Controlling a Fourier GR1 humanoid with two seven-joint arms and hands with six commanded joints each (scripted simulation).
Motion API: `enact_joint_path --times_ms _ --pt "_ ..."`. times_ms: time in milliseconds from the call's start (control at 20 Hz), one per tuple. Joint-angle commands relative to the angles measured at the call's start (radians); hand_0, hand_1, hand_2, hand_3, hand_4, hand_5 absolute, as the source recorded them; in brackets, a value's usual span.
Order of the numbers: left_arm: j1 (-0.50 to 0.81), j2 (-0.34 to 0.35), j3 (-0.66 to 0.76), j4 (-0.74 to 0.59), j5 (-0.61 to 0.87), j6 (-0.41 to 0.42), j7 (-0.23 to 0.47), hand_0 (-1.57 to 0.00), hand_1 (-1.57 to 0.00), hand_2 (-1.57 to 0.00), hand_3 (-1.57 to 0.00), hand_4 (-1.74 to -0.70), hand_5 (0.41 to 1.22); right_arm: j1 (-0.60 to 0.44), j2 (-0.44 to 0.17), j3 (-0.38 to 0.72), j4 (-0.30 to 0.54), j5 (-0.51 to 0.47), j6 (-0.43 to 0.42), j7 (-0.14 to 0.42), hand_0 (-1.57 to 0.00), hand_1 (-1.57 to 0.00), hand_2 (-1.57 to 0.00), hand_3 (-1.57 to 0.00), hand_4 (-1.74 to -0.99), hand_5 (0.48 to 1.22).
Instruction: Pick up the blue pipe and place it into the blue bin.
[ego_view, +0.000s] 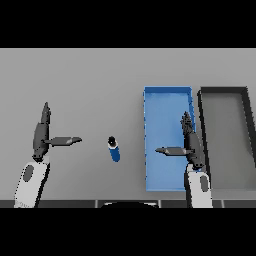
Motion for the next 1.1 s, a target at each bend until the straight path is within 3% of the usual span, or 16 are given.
enact_joint_path --times_ms 0,250,300,400,750,900,1000,1050 --pt "0.001 -0.002 -0.001 -0.002 -0.001 0.002 -0.005 0.0 0.0 0.0 0.0 -0.97 0.594 0.001 -0.002 -0.001 -0.001 -0.002 0.0 -0.001 0.0 0.0 0.0 0.0 -1.21 0.594" --pt "0.012 -0.01 -0.015 -0.026 -0.013 0.018 0.0 0.0 0.0 0.0 0.0 -0.97 0.594 0.005 -0.016 -0.01 -0.002 -0.014 0.012 0.0 0.0 0.0 0.0 0.0 -1.21 0.594" --pt "0.012 0.06 -0.055 -0.031 -0.022 -0.099 -0.039 0.0 0.0 0.0 0.0 -0.97 0.594 0.029 -0.088 0.03 -0.041 0.067 0.036 -0.062 0.0 0.0 0.0 0.0 -1.21 0.594" --pt "0.018 0.148 -0.069 -0.022 -0.006 -0.236 -0.085 0.0 0.0 0.0 0.0 -0.97 0.596 0.066 -0.155 0.071 -0.084 0.151 0.054 -0.101 0.0 0.0 0.0 0.0 -1.198 0.589" --pt "0.04 0.203 -0.12 -0.077 -0.004 -0.361 -0.145 0.0 0.0 0.0 0.0 -0.97 0.586 0.083 -0.176 0.103 -0.113 0.198 0.063 -0.077 0.0 0.0 0.0 0.0 -1.181 0.58" --pt "0.094 0.242 -0.169 -0.164 -0.004 -0.425 -0.139 0.0 0.0 0.0 0.0 -0.99 0.566 0.08 -0.18 0.092 -0.126 0.172 0.073 -0.064 0.0 0.0 0.0 0.0 -1.2 0.58" --pt "0.099 0.244 -0.217 -0.223 -0.024 -0.432 -0.071 0.0 0.0 0.0 0.0 -1.0 0.53 0.068 -0.175 0.097 -0.126 0.171 0.075 -0.048 0.0 0.0 0.0 0.0 -1.214 0.581" --pt "0.104 0.246 -0.241 -0.244 -0.033 -0.44 -0.031 0.0 0.0 0.0 0.0 -1.02 0.512 0.075 -0.175 0.094 -0.129 0.16 0.081 -0.069 0.0 0.0 0.0 0.0 -1.225 0.58"
